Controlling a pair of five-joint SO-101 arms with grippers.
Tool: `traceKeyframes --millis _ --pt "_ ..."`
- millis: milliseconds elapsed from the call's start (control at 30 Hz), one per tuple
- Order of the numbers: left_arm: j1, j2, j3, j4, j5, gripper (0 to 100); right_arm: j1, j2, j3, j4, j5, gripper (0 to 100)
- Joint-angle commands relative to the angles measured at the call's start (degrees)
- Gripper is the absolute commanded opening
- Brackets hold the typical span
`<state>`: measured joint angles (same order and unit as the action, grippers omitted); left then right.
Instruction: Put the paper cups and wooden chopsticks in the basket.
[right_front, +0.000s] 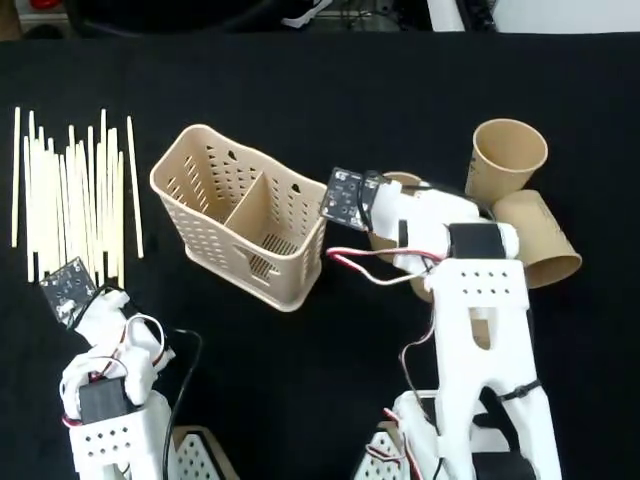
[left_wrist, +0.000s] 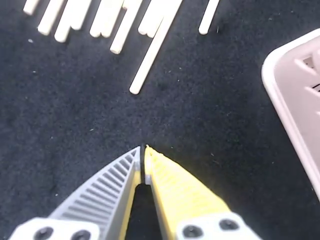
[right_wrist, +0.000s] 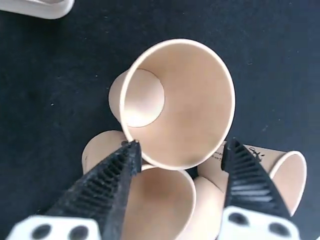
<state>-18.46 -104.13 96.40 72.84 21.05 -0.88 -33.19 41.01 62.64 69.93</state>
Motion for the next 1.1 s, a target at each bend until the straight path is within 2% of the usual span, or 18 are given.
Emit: traceKeyframes --millis 0,167,333,467,600,833,1067 --pt "0.66 -0.26 0.92 0.26 0.35 3 -0.7 1.1 2.15 -3.6 0.53 27.6" --pt "0.66 -0.26 0.92 0.26 0.35 3 -0.62 0.57 -2.77 -0.53 -1.14 27.6" --pt "0.66 -0.26 0.92 0.26 0.35 3 -2.99 1.01 -14.9 11.96 -3.69 27.6" --pt "0.66 -0.26 0.92 0.26 0.35 3 -6.51 1.01 -16.22 18.02 -3.96 27.6" --pt "0.66 -0.26 0.92 0.26 0.35 3 -7.03 1.01 -12.62 16.18 -3.96 27.6" --pt "0.66 -0.26 0.92 0.26 0.35 3 -6.24 1.1 -1.8 5.63 -3.96 27.6" --pt "0.66 -0.26 0.92 0.26 0.35 3 -3.6 1.1 0.75 1.05 -3.6 24.7"
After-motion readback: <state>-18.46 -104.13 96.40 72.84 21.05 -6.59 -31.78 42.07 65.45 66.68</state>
